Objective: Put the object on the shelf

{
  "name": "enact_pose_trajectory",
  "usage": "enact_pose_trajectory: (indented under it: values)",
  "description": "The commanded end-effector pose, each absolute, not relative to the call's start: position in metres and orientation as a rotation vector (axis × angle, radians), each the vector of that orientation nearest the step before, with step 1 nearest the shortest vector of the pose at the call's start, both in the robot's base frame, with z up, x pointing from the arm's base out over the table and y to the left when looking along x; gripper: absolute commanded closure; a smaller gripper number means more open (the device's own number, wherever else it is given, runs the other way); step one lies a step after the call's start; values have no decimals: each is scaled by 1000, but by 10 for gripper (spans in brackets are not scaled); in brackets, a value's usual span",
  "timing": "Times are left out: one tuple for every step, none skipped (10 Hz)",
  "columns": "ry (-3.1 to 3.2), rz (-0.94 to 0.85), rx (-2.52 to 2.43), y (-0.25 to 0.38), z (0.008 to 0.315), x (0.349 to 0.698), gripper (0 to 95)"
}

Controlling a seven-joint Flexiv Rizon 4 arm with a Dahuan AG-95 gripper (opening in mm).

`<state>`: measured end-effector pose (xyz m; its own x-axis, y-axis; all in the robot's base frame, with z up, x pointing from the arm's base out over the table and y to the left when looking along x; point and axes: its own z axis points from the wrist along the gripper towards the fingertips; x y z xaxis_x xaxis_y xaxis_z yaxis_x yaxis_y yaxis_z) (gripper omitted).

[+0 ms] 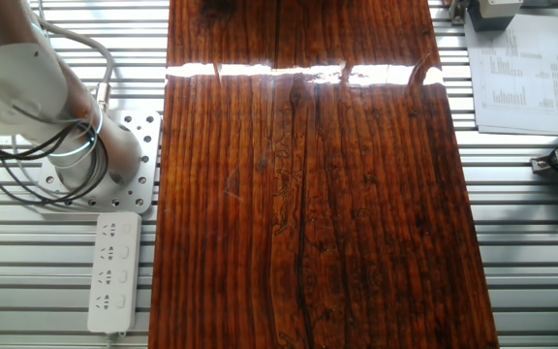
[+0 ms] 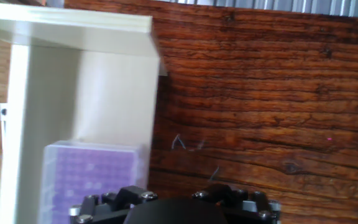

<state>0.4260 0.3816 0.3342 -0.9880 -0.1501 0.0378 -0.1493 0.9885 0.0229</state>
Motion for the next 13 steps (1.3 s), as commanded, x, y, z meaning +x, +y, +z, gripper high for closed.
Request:
enact_pose_trajectory:
  values:
    - [-3094,-30,253,369,332,429,190]
    - [-3093,-26,266,357,331,432,190]
    - [-3093,-24,276,346,329,434,190]
    - [-3092,-24,279,340,327,435,190]
    - [-3093,-19,268,327,324,436,190]
    - [-3093,-18,263,321,322,437,380]
    - [-3095,-5,251,310,318,438,570]
    - [-3094,-6,240,301,316,439,760]
    - [-3087,-5,227,292,316,438,760]
    - [-3085,-6,222,283,315,437,950]
    - [-3090,-11,234,275,314,436,950]
    - [-3090,-8,201,271,314,435,950]
    - [-3082,-9,158,269,314,435,950]
